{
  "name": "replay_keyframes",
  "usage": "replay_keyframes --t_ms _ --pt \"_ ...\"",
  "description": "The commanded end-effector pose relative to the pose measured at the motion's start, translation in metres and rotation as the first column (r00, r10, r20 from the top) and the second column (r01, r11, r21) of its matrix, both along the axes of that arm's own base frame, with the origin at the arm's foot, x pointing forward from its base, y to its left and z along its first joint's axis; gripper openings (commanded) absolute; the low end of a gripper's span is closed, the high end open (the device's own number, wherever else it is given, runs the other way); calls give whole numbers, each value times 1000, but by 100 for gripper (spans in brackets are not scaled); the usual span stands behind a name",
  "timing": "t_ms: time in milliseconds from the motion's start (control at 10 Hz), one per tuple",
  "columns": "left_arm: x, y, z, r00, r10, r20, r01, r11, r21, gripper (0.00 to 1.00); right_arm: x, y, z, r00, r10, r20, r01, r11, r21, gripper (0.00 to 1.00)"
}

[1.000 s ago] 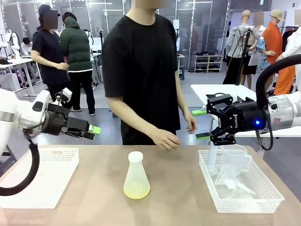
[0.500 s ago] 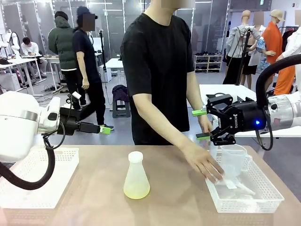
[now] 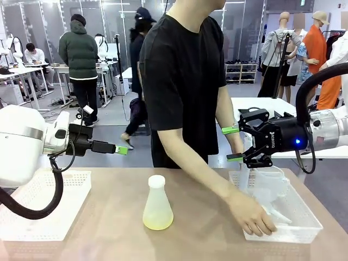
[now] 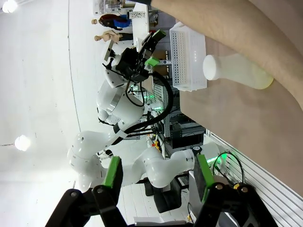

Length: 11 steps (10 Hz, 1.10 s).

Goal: Prepare the solutions needed for the experiment.
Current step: When the human places the Big flask in the center of the table, pick up the Big flask and place it in the left Organizing basket.

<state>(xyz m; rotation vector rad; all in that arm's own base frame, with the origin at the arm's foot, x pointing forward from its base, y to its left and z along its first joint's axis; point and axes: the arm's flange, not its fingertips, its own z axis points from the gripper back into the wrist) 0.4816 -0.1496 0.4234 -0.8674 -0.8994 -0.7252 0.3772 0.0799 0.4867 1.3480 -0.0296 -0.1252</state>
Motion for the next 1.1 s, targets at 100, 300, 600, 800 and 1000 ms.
replay_keyframes --t_ms 100,300,600,800,1000 --pt "9 -4 -5 993 -83 84 89 994 -70 100 0 1 1 1000 -2 1 2 1000 13 77" --pt "29 0 -24 906 -257 336 295 953 -68 100 0 1 1 1000 -2 1 2 1000 13 77" --pt "47 -11 -51 808 -328 490 395 918 -36 100 0 1 1 1000 -2 1 2 1000 13 77" --pt "43 -20 -53 792 -341 507 434 898 -75 100 0 1 1 1000 -2 1 2 1000 13 77" --pt "40 -18 -58 802 -345 487 413 910 -35 100 0 1 1 1000 -2 1 2 1000 13 77"
